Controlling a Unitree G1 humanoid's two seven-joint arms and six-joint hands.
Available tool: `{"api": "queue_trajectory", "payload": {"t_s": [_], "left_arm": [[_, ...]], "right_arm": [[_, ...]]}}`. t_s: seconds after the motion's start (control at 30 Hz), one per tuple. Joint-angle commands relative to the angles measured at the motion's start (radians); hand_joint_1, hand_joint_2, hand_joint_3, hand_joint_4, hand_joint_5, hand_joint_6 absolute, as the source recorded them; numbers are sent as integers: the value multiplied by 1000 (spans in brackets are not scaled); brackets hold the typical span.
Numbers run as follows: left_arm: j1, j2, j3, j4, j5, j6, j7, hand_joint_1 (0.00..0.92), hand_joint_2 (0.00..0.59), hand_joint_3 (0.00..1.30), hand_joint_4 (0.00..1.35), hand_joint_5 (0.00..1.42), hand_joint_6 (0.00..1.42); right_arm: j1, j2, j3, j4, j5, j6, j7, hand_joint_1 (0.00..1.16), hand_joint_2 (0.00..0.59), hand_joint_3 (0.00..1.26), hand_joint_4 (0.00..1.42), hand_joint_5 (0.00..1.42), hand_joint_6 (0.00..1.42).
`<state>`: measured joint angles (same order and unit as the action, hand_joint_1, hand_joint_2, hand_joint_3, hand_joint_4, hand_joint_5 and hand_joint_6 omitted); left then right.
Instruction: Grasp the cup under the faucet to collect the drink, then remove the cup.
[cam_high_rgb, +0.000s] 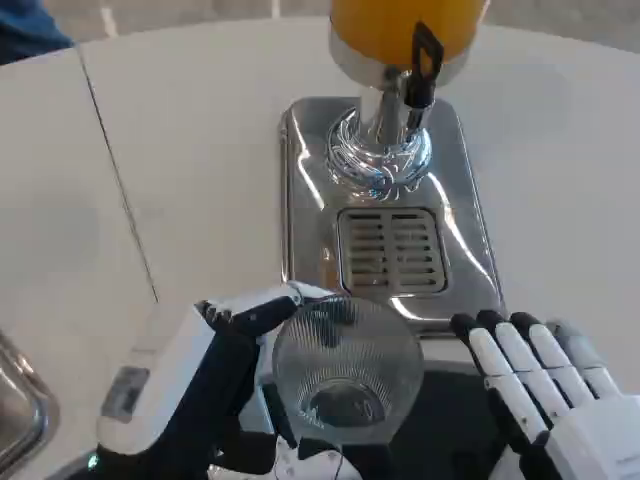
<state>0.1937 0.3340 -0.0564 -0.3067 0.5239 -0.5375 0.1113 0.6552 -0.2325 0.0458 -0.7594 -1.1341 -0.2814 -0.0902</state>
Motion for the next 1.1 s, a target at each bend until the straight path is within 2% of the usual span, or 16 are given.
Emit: {"api": "queue_trajectory", "payload": {"t_s": [0.03,0.43,0.8,0.93,1.1], "left_arm": [[-7,-7,-2,-15,-8,-10,-8,575,0,1057,1232,1424,1424],[-40,-23,-2,7,8,11,-6,575,0,1058,1232,1423,1424],[-227,-73,-20,129,60,76,21,575,0,1058,1232,1424,1424],[-290,-82,-31,188,80,83,33,575,0,1058,1232,1424,1424],[-417,-79,-55,330,114,82,82,575,0,1058,1232,1424,1424]], "right_arm": [[8,2,-2,-16,-1,12,15,105,586,0,0,0,0],[15,17,-7,-29,3,29,15,105,586,0,0,0,0],[35,37,-49,-50,21,61,30,118,586,0,0,0,0],[46,49,-61,-71,24,75,32,122,586,0,0,0,0],[70,63,-78,-94,27,78,33,127,586,0,0,0,0]]}}
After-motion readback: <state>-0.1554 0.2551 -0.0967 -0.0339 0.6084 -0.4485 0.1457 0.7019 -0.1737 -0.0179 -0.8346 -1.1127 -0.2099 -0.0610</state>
